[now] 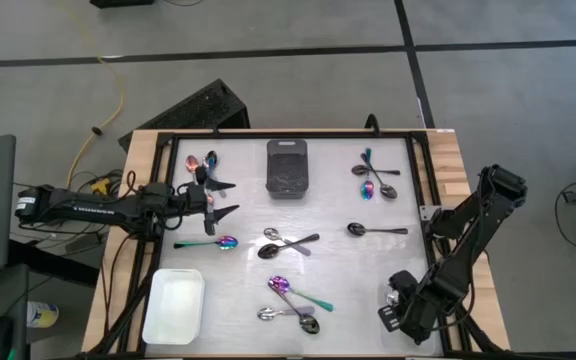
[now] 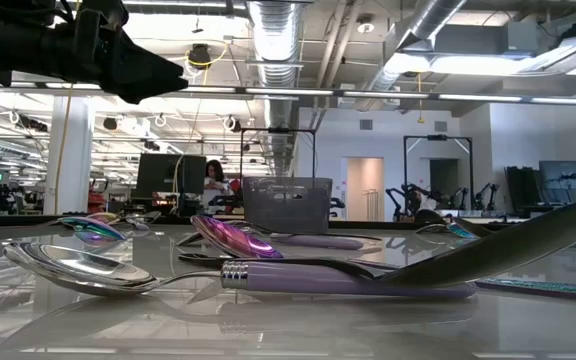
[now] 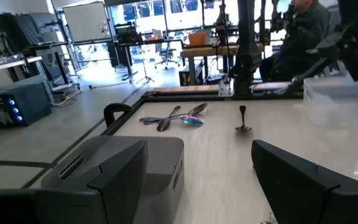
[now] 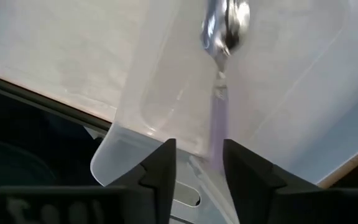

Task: Sort silverware by color (type)
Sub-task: Put the black spoon into the black bin

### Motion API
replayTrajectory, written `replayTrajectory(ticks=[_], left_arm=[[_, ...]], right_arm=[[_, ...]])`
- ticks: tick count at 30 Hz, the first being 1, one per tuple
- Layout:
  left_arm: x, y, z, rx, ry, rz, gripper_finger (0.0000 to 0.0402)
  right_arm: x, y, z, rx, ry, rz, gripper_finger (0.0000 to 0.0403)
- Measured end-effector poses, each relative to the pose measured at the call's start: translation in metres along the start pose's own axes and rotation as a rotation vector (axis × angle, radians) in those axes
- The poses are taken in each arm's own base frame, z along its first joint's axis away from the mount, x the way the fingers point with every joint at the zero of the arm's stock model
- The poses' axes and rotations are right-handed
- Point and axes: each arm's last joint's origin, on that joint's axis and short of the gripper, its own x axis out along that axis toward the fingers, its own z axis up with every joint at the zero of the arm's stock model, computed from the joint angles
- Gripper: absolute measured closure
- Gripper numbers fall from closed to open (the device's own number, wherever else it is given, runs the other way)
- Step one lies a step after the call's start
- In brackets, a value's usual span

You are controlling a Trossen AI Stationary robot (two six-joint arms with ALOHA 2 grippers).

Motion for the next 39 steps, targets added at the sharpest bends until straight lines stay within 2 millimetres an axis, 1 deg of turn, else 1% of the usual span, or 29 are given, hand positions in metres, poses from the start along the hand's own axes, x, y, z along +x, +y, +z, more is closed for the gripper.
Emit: replayTrajectory(ticks=[4,9,12,16,21,23,25,30,34,39], left_arm=[[0.0,0.0,-0.001,0.012,0.013,-0.002,0.0126],[0.0,0.0,-0.001,0.013,0.012,-0.002,0.0126],[0.0,0.0,-0.001,0.012,0.013,-0.003,0.0126],[0.0,0.0,-0.002,0.012,0.016,-0.004,0.0126],[0.0,0.0,-0.002,-0.005,0.017,-0.003,0.0126],[0.0,0.0,-0.002,-0.014,0.017,-0.003,0.0126],[0.0,0.0,-0.002,-0.028,0.018,0.004,0.0126],[0.0,0.002,-0.002,-0.103,0.027,0.085,0.0126],[0.0,0.002,-0.004,-0.215,0.04,0.082,0.0126],[0.0,0.001,-0.004,-0.285,0.043,0.059,0.0126]], right_arm=[[-0.002,0.0,0.001,-0.045,0.056,-0.023,0.0207],[-0.019,-0.001,0.003,-0.073,0.081,0.047,0.0187],[-0.031,-0.003,0.006,-0.113,0.027,0.123,0.0188],[-0.045,-0.005,0.014,-0.217,-0.116,0.219,0.0194],[-0.057,-0.001,0.035,-0.437,-0.371,0.265,0.0197],[-0.059,0.003,0.044,-0.546,-0.466,0.252,0.0197],[-0.061,0.008,0.053,-0.654,-0.525,0.221,0.0197],[-0.063,0.018,0.08,-0.91,-0.614,0.126,0.0197],[-0.061,0.023,0.101,-1.069,-0.637,0.053,0.0198],[-0.046,0.027,0.128,-1.209,-0.648,0.061,0.0198]])
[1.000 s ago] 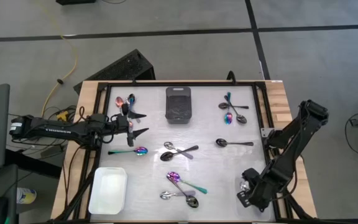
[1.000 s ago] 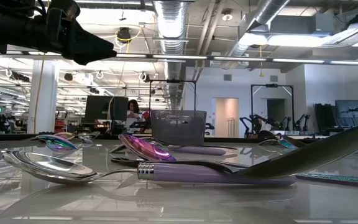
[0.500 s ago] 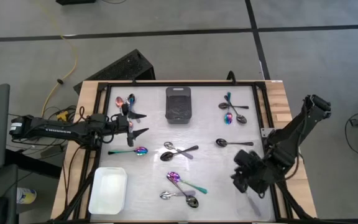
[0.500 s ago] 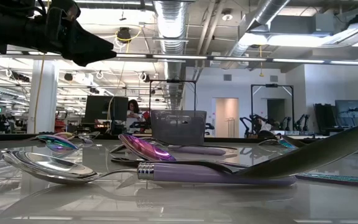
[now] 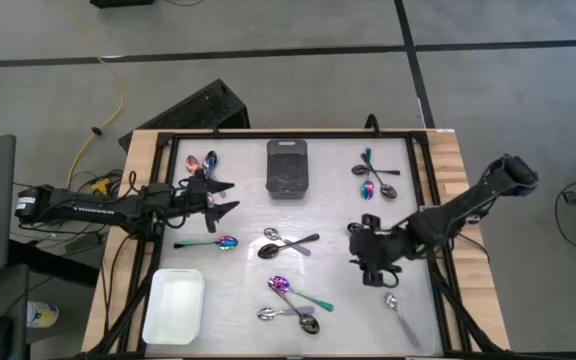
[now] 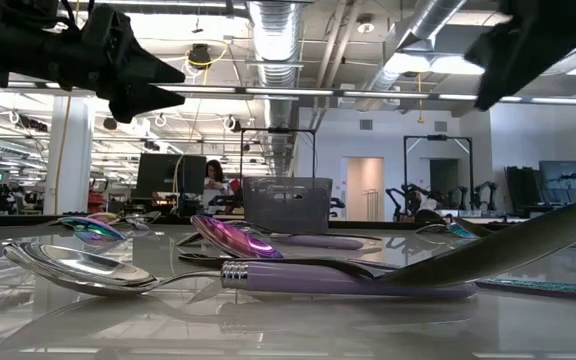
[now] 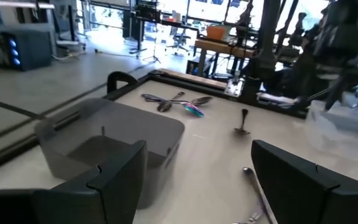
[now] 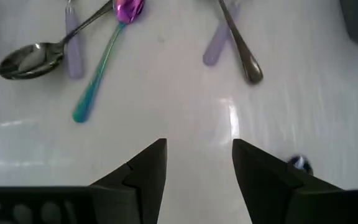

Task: Sort silverware by color (type)
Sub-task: Put the black spoon into the black bin

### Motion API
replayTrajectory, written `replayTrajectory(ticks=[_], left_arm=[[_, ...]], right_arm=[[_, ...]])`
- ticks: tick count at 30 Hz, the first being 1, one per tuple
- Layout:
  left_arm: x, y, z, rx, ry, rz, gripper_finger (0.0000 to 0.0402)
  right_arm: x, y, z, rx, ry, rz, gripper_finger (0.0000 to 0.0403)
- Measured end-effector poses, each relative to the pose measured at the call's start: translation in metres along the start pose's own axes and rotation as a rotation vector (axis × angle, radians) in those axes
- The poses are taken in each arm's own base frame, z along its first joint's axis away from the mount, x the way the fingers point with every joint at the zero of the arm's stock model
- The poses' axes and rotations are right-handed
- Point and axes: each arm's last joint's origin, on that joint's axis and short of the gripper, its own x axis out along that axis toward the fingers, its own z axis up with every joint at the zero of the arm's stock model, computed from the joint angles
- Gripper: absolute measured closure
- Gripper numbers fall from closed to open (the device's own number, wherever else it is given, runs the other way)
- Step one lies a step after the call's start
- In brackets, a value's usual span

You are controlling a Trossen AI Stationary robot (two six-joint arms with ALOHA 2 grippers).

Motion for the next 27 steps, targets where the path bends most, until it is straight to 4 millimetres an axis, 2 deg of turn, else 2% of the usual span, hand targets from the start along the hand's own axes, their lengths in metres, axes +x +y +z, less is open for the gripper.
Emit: replayTrajectory(ticks=[5,11,22,27], left_arm=[[0.0,0.0,-0.003,-0.012,0.03,-0.014,0.0126],[0.0,0.0,-0.005,-0.006,0.05,-0.004,0.0126],[0.0,0.0,-0.005,0.204,0.051,-0.035,0.0126],[0.0,-0.002,-0.005,0.258,0.053,-0.084,0.0126]], right_arm=[[0.018,-0.013,0.008,-0.094,-0.146,0.016,0.0198],[0.023,-0.022,0.023,-0.19,-0.327,0.006,0.0198],[0.031,-0.051,0.068,-0.189,-0.679,-0.103,0.0198],[0.044,-0.069,0.077,-0.138,-0.736,-0.156,0.0198]])
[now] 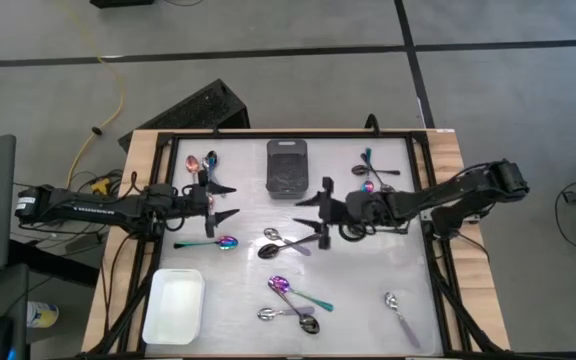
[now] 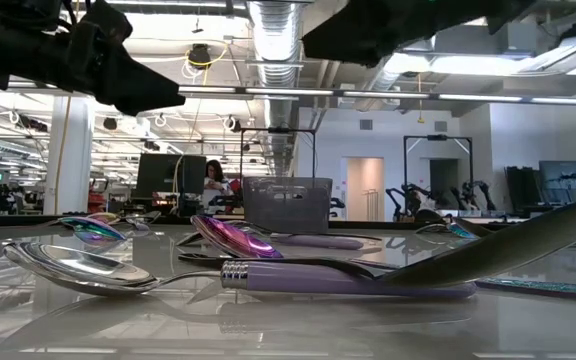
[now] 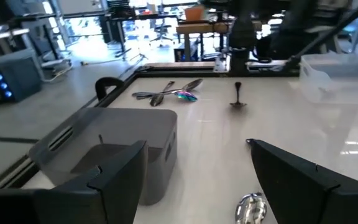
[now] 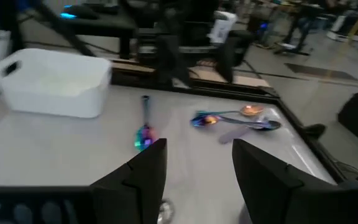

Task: Sort silverware by color (type)
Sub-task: Put the black spoon into the black bin

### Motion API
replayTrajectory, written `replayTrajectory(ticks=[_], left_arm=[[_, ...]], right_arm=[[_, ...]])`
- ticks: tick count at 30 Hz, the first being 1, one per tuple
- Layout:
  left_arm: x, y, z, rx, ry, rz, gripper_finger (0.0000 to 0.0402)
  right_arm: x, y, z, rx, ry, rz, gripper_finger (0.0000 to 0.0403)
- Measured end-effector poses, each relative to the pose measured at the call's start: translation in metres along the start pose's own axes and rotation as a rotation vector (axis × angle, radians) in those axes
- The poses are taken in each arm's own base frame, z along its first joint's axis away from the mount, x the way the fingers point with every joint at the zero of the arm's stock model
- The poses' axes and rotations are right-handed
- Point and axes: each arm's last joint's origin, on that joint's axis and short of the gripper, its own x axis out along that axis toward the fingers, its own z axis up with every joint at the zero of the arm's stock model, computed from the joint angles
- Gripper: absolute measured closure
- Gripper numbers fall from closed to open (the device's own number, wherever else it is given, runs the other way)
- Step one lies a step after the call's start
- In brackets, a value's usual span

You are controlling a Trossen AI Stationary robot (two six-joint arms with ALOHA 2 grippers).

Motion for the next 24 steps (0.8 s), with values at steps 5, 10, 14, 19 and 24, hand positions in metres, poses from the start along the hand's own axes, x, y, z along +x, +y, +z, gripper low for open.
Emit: replayTrajectory(ticks=[5,10,14,19,24], left_arm=[[0.0,-0.001,0.0,-0.014,0.0,-0.032,0.0126],[0.0,-0.001,-0.004,-0.068,0.044,-0.034,0.0126],[0.0,0.0,-0.009,-0.125,0.089,0.013,0.0126],[-0.001,0.002,-0.013,-0.199,0.124,0.113,0.0126],[-0.001,0.003,-0.013,-0.218,0.127,0.159,0.0126]], right_arm=[[0.014,-0.003,-0.007,0.018,-0.031,-0.025,0.0198],[0.025,0.003,-0.016,0.101,-0.043,-0.018,0.0198],[0.032,0.012,-0.03,0.084,0.021,0.003,0.0198],[0.038,0.025,-0.044,0.007,0.08,0.037,0.0198],[0.042,0.029,-0.055,-0.048,0.122,0.047,0.0198]])
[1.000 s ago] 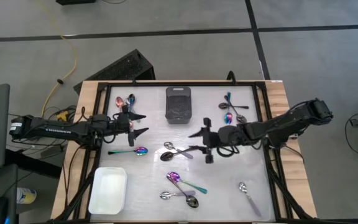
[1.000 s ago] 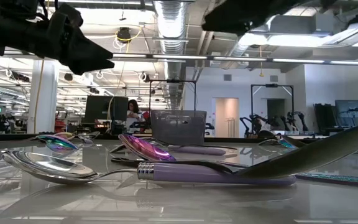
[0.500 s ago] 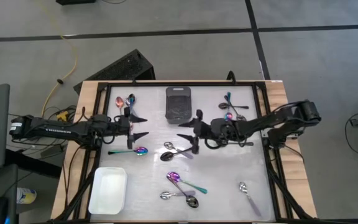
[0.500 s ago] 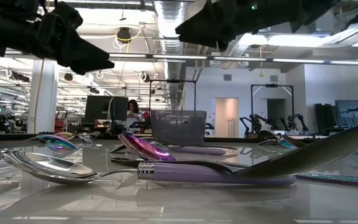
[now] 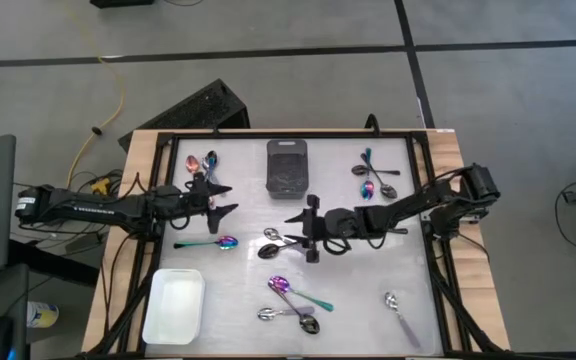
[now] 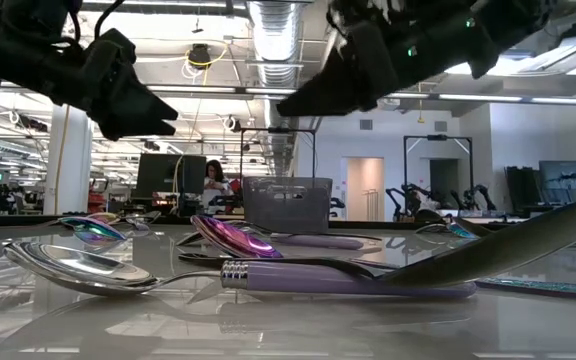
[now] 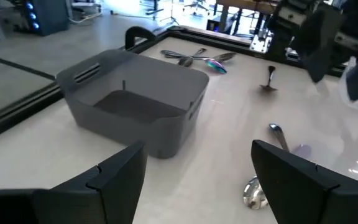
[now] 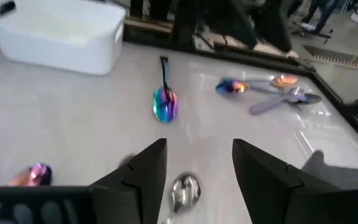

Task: Sort silverware by color (type)
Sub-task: Put the black spoon into the black bin

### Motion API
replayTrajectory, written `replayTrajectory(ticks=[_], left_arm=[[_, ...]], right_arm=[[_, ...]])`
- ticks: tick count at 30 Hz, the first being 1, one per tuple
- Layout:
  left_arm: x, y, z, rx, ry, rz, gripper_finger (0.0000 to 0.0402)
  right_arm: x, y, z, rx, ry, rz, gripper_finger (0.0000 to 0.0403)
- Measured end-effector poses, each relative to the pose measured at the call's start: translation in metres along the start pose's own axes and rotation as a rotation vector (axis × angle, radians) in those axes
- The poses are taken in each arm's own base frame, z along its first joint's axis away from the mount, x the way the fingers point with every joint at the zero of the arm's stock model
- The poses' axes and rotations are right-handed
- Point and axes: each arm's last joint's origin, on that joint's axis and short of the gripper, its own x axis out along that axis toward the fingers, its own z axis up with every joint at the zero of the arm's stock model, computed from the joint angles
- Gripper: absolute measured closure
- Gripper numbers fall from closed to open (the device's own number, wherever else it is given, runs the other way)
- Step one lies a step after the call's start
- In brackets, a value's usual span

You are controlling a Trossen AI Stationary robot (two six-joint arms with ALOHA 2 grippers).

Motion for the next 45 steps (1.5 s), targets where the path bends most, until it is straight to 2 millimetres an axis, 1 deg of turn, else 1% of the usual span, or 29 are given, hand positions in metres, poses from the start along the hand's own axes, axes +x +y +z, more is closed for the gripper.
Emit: replayTrajectory(ticks=[4,9,14,16,21,25,27,29,31,36,39,42,45], left_arm=[[0.0,0.002,0.001,-0.005,-0.019,0.06,0.0126],[0.0,0.002,0.002,-0.006,-0.023,0.066,0.0126],[0.0,0.002,0.002,-0.003,-0.025,0.079,0.0126],[0.0,0.002,0.001,-0.001,-0.021,0.077,0.0126],[0.0,0.002,0.001,0.025,-0.017,0.052,0.0126],[0.0,0.001,0.001,0.058,-0.011,0.03,0.0126],[0.0,0.001,0.001,0.075,-0.007,0.017,0.0126],[0.0,0.0,0.001,0.079,-0.005,-0.001,0.0126],[0.0,0.0,0.0,0.08,-0.003,-0.008,0.0126],[0.0,0.0,-0.001,0.082,0.011,-0.028,0.0126],[0.0,0.0,-0.003,0.081,0.03,-0.03,0.0126],[0.0,0.0,-0.003,0.081,0.033,-0.03,0.0126],[0.001,0.0,-0.003,0.081,0.033,-0.03,0.0126]], right_arm=[[0.001,-0.002,-0.004,-0.008,0.034,0.004,0.0198],[0.002,-0.004,-0.005,-0.011,0.035,0.09,0.0198],[0.016,-0.002,-0.016,-0.014,0.087,0.151,0.0202],[0.025,0.0,-0.012,-0.016,0.067,0.187,0.0204],[0.039,0.003,-0.008,-0.029,0.169,0.261,0.021],[0.04,0.005,-0.001,-0.076,0.256,0.291,0.0216],[0.044,0.008,-0.003,-0.087,0.279,0.301,0.022],[0.045,0.01,-0.01,-0.089,0.323,0.312,0.0224],[0.055,0.011,-0.011,-0.089,0.309,0.306,0.0227],[0.072,0.016,-0.031,-0.101,0.398,0.308,0.0231],[0.079,0.018,-0.031,-0.109,0.402,0.309,0.0231],[0.085,0.02,-0.039,-0.133,0.427,0.303,0.0232],[0.09,0.021,-0.042,-0.139,0.434,0.292,0.0236]])
